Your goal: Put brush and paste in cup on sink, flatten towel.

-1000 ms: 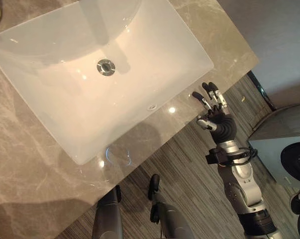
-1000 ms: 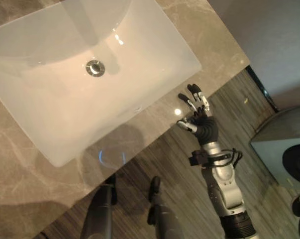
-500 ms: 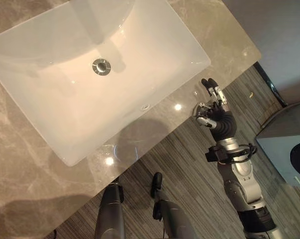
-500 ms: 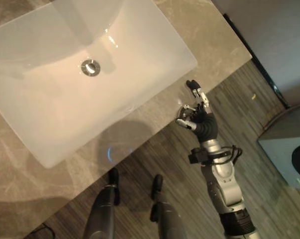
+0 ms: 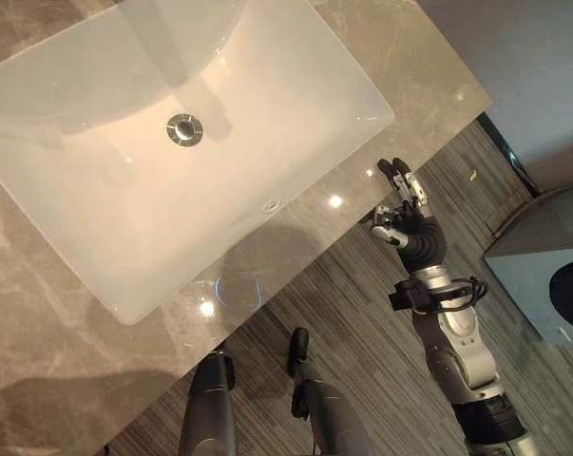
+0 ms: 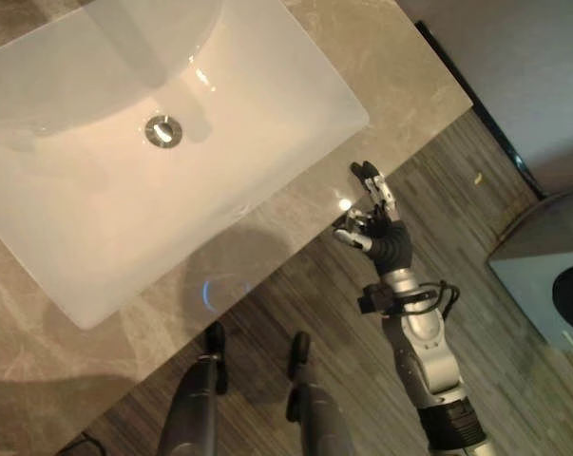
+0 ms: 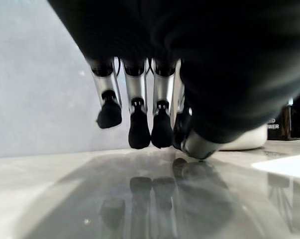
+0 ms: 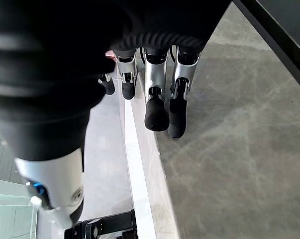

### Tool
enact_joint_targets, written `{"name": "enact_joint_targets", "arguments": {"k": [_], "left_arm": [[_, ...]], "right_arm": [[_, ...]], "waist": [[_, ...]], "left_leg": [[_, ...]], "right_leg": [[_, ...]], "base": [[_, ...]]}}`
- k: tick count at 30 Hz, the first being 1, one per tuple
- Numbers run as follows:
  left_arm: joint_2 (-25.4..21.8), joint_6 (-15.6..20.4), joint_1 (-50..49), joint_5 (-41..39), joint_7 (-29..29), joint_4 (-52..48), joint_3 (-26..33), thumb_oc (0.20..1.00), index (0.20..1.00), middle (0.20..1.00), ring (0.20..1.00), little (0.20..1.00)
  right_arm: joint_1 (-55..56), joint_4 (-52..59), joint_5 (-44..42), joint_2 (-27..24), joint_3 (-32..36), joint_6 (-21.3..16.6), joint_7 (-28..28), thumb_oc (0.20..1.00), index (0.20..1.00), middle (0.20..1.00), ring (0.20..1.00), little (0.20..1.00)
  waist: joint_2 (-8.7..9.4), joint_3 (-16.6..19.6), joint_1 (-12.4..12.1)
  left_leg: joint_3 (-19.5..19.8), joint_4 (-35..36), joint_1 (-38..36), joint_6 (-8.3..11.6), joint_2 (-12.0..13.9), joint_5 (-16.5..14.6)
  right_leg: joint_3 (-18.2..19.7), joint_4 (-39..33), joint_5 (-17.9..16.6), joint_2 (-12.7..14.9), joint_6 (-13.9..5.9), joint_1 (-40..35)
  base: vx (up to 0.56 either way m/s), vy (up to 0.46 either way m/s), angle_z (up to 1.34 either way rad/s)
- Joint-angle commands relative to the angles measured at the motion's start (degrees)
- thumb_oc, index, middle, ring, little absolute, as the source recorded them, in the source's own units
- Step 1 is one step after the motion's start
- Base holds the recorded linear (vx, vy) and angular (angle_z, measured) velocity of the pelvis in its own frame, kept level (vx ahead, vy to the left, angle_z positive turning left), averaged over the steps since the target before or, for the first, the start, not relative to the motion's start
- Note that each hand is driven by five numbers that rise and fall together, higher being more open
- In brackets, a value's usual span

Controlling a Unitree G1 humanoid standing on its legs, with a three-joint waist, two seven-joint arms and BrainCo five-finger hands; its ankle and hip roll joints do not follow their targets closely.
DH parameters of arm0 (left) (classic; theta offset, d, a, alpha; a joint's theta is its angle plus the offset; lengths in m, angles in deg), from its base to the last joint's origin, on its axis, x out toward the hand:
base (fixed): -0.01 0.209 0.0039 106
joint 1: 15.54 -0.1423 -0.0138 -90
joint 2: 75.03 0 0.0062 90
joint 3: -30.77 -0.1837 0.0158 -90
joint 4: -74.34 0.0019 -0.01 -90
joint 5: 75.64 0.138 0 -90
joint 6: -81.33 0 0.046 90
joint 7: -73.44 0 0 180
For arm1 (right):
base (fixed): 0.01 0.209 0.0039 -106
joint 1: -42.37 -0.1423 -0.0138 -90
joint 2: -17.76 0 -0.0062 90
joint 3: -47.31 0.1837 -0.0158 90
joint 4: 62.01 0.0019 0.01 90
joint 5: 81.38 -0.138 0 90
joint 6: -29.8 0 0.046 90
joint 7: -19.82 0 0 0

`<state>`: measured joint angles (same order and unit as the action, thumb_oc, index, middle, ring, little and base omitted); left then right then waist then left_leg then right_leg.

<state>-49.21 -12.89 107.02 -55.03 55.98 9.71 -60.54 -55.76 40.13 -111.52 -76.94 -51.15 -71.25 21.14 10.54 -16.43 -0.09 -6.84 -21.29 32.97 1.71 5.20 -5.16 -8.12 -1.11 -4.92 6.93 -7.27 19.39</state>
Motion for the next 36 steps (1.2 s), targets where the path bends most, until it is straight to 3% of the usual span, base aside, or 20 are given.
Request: {"name": "enact_joint_targets", "arguments": {"k": [1, 36], "left_arm": [[-1.79, -0.13, 1.84, -0.58, -1.67, 0.87, 0.81, 0.2, 0.2, 0.2, 0.2, 0.2], [-1.34, 0.46, 12.16, -0.76, -1.98, 3.29, -8.32, 0.2, 0.2, 0.2, 0.2, 0.2]], "right_arm": [[5.08, -4.16, 0.16, -0.09, -0.66, 3.12, -0.88, 1.0, 1.0, 1.0, 1.0, 1.0], [5.76, -4.18, -0.13, -1.57, -0.87, 2.87, -0.11, 1.0, 1.0, 1.0, 1.0, 1.0]], "waist": [[-0.1, 0.64, -0.45], [-1.34, 0.17, 1.3]], "left_leg": [[6.72, 4.29, -1.62, -1.21, -2.65, -2.9], [5.84, 1.43, 0.69, -2.1, -3.46, -4.58]], "right_leg": [[-3.3, -1.16, 0.78, 2.22, -4.92, -4.55], [-1.54, -1.05, 0.93, 2.99, -4.86, -2.74]], "base": [[0.0, 0.033, -0.03], [0.0, 0.01, -0.01]]}}
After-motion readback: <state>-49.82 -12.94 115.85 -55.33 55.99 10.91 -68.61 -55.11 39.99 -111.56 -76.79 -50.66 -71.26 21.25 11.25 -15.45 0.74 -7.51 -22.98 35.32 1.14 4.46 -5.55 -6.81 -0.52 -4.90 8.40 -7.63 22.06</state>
